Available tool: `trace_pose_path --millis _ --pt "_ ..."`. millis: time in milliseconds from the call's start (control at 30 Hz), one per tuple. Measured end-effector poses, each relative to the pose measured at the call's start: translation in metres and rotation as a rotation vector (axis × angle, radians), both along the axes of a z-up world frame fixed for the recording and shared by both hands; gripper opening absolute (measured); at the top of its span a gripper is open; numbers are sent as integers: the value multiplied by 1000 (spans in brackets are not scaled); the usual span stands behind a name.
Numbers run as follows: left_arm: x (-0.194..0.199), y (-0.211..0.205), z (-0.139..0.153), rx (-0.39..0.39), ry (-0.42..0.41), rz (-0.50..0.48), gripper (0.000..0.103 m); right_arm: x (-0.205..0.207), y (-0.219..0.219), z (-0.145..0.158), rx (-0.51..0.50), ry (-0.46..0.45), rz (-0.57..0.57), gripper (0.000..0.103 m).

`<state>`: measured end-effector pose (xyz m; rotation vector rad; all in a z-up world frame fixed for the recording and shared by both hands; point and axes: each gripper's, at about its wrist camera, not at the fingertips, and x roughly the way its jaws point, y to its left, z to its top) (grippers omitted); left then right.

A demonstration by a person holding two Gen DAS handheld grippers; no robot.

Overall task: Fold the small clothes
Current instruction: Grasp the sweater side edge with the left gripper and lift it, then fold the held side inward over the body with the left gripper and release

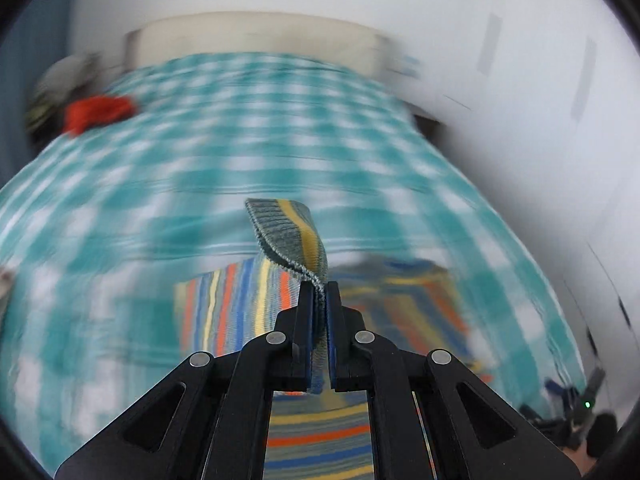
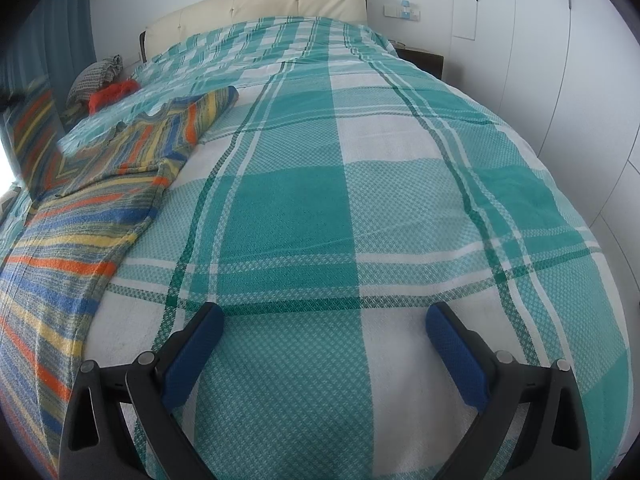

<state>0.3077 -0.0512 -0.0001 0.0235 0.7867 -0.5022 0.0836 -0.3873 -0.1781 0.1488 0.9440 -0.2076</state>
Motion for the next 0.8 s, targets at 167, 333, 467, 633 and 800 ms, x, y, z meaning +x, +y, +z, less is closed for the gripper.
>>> trace_pose_path --millis 167,333,467,633,800 --pt "-8 -62 -59 101 156 -56 81 0 0 0 0 0 0 101" --pt "-48 -13 -89 43 248 35 84 1 0 0 5 -2 -1 101" --pt "-85 43 -97 39 227 125 90 1 0 0 3 -2 -1 101" --pt "-109 94 -115 106 232 184 92 1 1 -1 -10 1 -2 101" --pt "-108 121 -128 161 244 206 92 1 4 -1 -28 2 -6 101"
